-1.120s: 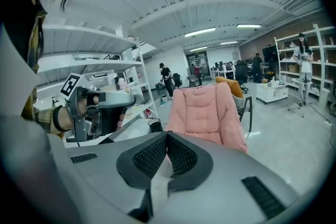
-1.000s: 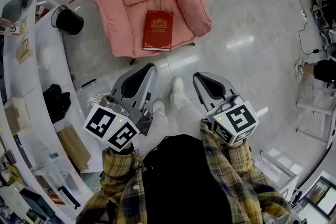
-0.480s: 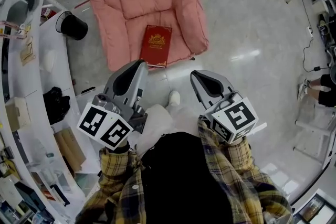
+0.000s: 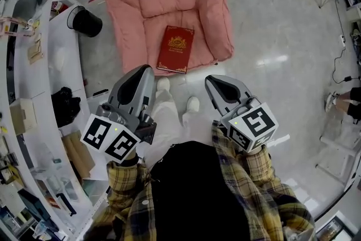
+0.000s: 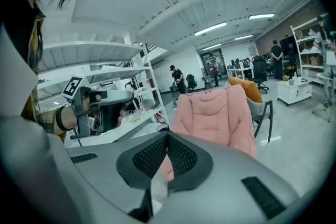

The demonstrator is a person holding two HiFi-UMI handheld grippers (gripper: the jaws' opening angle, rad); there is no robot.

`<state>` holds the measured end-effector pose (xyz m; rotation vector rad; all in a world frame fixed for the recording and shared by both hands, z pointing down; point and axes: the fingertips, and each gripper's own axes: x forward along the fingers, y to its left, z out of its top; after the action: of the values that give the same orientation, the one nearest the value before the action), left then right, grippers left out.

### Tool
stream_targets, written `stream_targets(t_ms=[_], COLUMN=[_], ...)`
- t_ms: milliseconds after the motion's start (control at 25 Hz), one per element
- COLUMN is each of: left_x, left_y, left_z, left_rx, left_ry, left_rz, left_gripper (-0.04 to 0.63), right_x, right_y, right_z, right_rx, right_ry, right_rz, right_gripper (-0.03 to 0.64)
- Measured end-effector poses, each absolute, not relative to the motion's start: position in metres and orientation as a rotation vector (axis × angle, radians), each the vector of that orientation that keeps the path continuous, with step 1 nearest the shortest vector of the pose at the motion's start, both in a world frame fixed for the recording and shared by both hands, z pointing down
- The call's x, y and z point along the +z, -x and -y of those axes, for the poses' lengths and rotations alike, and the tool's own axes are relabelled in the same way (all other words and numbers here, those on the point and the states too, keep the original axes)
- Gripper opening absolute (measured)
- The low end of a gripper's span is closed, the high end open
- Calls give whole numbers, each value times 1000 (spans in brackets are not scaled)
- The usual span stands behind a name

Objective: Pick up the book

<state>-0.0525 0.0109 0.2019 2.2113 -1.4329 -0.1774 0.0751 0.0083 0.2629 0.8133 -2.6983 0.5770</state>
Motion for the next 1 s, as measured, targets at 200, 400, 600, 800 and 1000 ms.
stream_targets(t_ms=[200,400,600,800,1000], left_x=[205,207,215,243,282], left_y=[80,108,130,140,135], left_z=[11,46,80,100,111], left_rx=[-154,-118,-81,-13,76], left_ry=[-2231,-2278,-2324,-2338,-2312], left_rz=[1398,1303,1161,1061,969], left_gripper=[5,5,5,5,5], right_x=[267,269,279,304,337], right_y=[-44,-3,32,48,40], right_z=[14,43,72,92,93], right_rx=[592,614,649,700,719], right_ry=[-847,-905,-991,-1067,-1121], right_rz=[2688,2664,2607,2547,2434], right_gripper=[17,17,17,17,17])
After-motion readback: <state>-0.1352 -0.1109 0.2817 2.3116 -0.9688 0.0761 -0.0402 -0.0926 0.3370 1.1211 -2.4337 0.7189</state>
